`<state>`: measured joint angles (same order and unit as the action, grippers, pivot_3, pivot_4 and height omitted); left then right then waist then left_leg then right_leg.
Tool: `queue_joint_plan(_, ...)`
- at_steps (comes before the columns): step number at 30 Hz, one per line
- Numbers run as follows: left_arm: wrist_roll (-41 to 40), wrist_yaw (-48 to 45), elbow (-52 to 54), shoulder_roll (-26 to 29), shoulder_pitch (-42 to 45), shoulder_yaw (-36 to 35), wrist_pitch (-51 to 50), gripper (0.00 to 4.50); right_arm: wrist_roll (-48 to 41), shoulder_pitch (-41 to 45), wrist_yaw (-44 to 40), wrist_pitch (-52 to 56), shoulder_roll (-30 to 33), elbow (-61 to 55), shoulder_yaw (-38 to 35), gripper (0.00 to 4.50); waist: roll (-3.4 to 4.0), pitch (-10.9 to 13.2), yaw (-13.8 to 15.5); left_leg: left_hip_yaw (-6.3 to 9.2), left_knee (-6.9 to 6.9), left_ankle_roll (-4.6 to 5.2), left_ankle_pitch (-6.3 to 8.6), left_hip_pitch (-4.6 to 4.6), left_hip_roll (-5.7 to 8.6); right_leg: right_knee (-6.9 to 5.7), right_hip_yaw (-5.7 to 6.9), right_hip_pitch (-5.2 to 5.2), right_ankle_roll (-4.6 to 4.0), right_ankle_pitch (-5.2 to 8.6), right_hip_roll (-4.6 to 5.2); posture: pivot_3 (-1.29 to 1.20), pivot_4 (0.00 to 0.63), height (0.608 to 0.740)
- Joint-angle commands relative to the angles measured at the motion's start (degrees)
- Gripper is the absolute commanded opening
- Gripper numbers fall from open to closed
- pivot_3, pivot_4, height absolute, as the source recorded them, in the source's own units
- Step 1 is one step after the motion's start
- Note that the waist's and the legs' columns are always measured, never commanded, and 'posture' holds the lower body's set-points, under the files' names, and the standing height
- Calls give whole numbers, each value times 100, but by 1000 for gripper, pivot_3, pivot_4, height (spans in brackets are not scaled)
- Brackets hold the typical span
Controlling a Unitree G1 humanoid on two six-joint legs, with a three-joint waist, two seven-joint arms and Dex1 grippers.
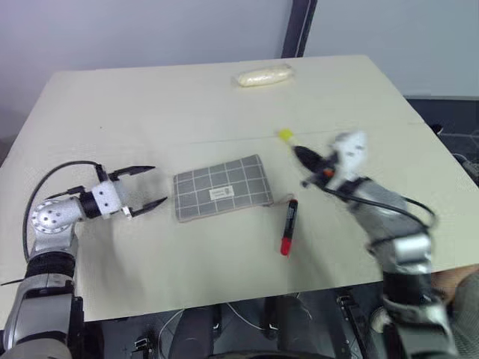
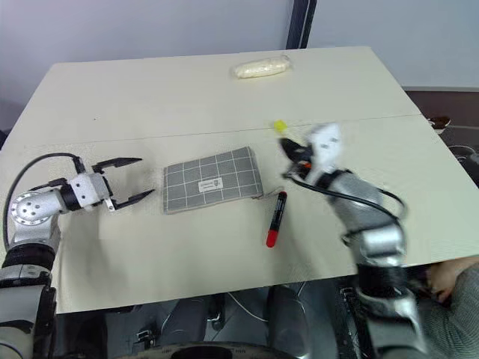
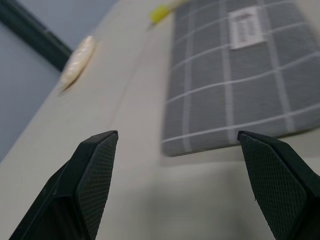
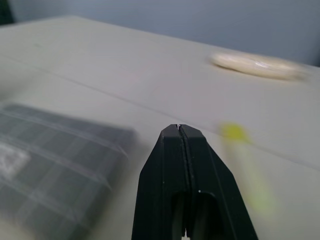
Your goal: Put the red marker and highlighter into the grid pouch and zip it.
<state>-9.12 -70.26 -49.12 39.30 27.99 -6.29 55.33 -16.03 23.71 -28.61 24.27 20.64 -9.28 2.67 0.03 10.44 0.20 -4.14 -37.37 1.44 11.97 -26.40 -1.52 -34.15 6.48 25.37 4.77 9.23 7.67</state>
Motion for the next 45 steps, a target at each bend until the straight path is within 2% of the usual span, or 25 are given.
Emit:
queue_joint_plan(1, 39, 56, -186, 81, 54, 85, 459, 4040, 637, 401, 15, -384, -152, 741, 591, 12, 0, 0, 41, -1, 2, 0, 0, -1, -1, -1, 1, 2, 5, -3, -2, 0, 150, 740)
queue_joint_plan(4, 137, 42, -324, 148, 66, 261, 900, 4040, 1012, 688, 124, -450, -362, 1445, 961, 12, 0, 0, 57, -8, 0, -3, -2, -5, 1, -1, 0, 3, 8, -4, -1, 0, 150, 740)
queue_joint_plan(8, 302, 164, -465, 120, 10, 502, 1334, 4040, 1662, 729, 125, -578, -208, 1911, 1378, 12, 0, 0, 33, -24, -7, -2, -2, -3, -1, 2, -9, 4, 3, -5, 1, 0, 150, 740)
queue_joint_plan(13, 629, 538, -692, -7, 142, 771, 1716, 4040, 1797, 598, -14, -637, -183, 1817, 1391, 12, 1, -4, 46, -24, -6, -5, -2, 9, -12, -4, -8, 1, -7, 1, -2, 0, 150, 740)
queue_joint_plan(19, 913, 1018, -1024, -356, 563, 986, 1712, 4040, 1757, 559, -72, -577, -264, 1641, 1305, 12, 4, -7, 44, -28, -14, -6, -4, 8, -15, -8, -8, -2, 1, -3, -2, 0, 150, 740)
queue_joint_plan(22, 806, 712, -1163, -513, 650, 1227, 1567, 4040, 1712, 521, -71, -530, -303, 1551, 1260, 12, 4, -7, 39, -32, -15, -6, -4, 9, -15, -9, -8, -1, 4, -5, -2, 0, 150, 740)
queue_joint_plan(25, 546, 375, -1197, -628, 659, 1279, 1287, 3222, 1722, 458, -89, -498, -297, 1422, 1231, 0, 5, -8, 38, -34, -14, -6, -4, 9, -18, -11, -8, 0, 3, -6, -2, 0, 150, 740)
queue_joint_plan(31, 308, 51, -1182, -652, 612, 1293, 1243, 280, 1671, 452, -83, -444, -361, 1289, 1098, 0, 12, -12, 12, -35, -15, -6, -4, 12, -23, -10, -7, 1, 0, -2, -2, 0, 150, 740)
queue_joint_plan(32, 303, 45, -1185, -655, 610, 1296, 1252, 57, 1656, 448, -97, -447, -363, 1283, 1080, 0, 15, -14, 5, -36, -15, -6, -4, 13, -23, -10, -8, 0, -1, -2, -2, 0, 150, 740)
queue_joint_plan(35, 255, 11, -1191, -673, 609, 1277, 1231, 0, 1308, 427, -159, -396, -483, 1200, 798, 899, 15, -14, 3, -36, -13, -6, -3, 13, -23, -10, -7, 1, 1, -4, -2, 0, 150, 740)
queue_joint_plan(38, 73, 67, -1192, -726, 617, 1121, 936, 0, 1248, 483, -47, -430, -515, 1009, 622, 2290, 15, -14, 3, -36, -11, -6, -4, 13, -23, -10, -7, 1, -3, -11, -3, 0, 150, 740)
queue_joint_plan(41, -146, 240, -1138, -790, 605, 880, 641, 0, 807, 530, 20, -88, -592, 589, 147, 3986, 15, -13, 16, -35, -13, -6, -4, 13, -23, -11, -7, 1, -7, -13, -3, 0, 150, 740)
queue_joint_plan(42, -136, 383, -1099, -800, 568, 816, 615, 0, 794, 418, -156, 91, -362, 263, 149, 4450, 15, -13, 24, -34, -13, -6, -4, 12, -23, -10, -7, 2, -7, -13, -3, 0, 150, 740)
queue_joint_plan(45, -146, 693, -935, -872, 447, 685, 472, 0, 509, -10, -551, 888, 139, -578, 195, 4450, 12, -15, 59, -29, -15, -5, -3, 11, -22, -8, -8, -1, -13, -10, 0, 0, 150, 740)
